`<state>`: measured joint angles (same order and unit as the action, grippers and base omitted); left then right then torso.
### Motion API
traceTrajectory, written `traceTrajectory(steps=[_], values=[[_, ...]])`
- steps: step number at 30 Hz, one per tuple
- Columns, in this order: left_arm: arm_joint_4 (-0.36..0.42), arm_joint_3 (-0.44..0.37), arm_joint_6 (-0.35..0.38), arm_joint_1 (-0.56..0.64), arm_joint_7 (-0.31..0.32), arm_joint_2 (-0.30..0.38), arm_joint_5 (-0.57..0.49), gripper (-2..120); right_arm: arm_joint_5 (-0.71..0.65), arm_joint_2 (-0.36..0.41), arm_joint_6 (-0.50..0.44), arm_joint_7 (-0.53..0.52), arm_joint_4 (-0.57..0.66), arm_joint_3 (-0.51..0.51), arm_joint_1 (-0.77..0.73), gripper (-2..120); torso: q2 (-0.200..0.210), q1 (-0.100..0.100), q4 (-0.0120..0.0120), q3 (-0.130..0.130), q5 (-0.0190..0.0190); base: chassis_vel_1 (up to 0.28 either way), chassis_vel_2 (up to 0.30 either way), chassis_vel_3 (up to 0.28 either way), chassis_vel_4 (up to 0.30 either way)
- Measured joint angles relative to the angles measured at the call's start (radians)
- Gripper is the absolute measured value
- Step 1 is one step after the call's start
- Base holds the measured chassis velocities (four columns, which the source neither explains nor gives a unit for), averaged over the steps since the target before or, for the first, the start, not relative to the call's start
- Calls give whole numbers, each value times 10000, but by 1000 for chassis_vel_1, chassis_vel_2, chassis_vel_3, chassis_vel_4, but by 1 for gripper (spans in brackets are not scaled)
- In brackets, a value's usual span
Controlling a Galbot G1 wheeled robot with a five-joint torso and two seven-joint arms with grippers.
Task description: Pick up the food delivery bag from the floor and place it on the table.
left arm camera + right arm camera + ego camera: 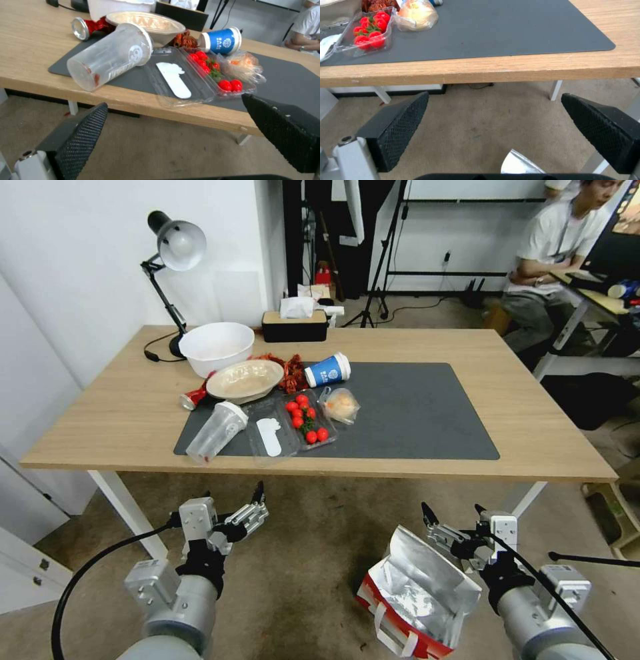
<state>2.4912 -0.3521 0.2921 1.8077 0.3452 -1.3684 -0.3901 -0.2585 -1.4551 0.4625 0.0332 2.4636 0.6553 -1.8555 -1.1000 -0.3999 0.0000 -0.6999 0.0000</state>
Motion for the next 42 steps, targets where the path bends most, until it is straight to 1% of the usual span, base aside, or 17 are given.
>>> traceTrajectory(steps=[3, 8, 15, 20, 24, 26, 28, 29, 31, 34, 41, 42], values=[[4, -4, -3, 17, 230, 1, -52, 100, 18, -12, -63, 0, -22, -11, -5, 100, 46, 19, 0, 24, 0, 0, 0, 0, 0], [17, -4, 5, 70, 281, -9, -86, 100, 23, -35, -93, 15, -27, -31, 3, 100, 210, 94, 0, 115, 0, 0, 0, 0, 0], [18, -21, -31, 190, 281, -46, 54, 100, 4, -77, -141, 29, 12, -66, 36, 100, 653, 287, 0, 362, 0, 0, 0, 0, 0], [24, -8, -125, 326, 266, -80, 188, 100, -1, -143, -121, 29, 37, -131, 135, 100, 855, 375, 1, 476, 0, 0, 0, 0, 0], [73, -16, -193, 398, 155, -53, 235, 100, 45, -215, -135, 27, 38, -200, 111, 100, 1111, 492, 0, 616, 0, 0, 0, 0, 0], [80, -24, -192, 402, 106, -42, 246, 100, 49, -216, -153, 27, 45, -197, 75, 100, 1172, 520, 0, 648, 0, 0, 0, 0, 0], [83, -66, -112, 423, -148, 1, 384, 100, 54, -197, -204, 26, 82, -141, 25, 100, 1343, 598, -1, 743, -1, 0, 0, 0, 0], [83, -66, -112, 423, -148, 1, 384, 100, 54, -197, -204, 26, 82, -141, 25, 100, 1343, 598, -1, 743, -1, 0, 0, 0, 0], [83, -94, -72, 431, -307, 47, 509, 100, 37, -179, -222, 19, 110, -110, 7, 100, 1487, 657, 0, 830, -1, 0, 0, 0, 0], [82, -117, -87, 427, -347, 73, 562, 100, 35, -177, -242, 14, 124, -107, 5, 100, 1558, 684, 0, 872, -1, 0, 0, 0, 0], [-26, -265, -179, 412, -566, 165, 767, 100, 38, -160, -422, 16, 114, -63, 44, 100, 1978, 863, 0, 1115, -1, 0, 0, 0, 0], [-26, -265, -179, 412, -566, 165, 767, 100, 38, -160, -422, 16, 114, -63, 44, 100, 1978, 863, 0, 1115, -1, 0, 0, 0, 0]])
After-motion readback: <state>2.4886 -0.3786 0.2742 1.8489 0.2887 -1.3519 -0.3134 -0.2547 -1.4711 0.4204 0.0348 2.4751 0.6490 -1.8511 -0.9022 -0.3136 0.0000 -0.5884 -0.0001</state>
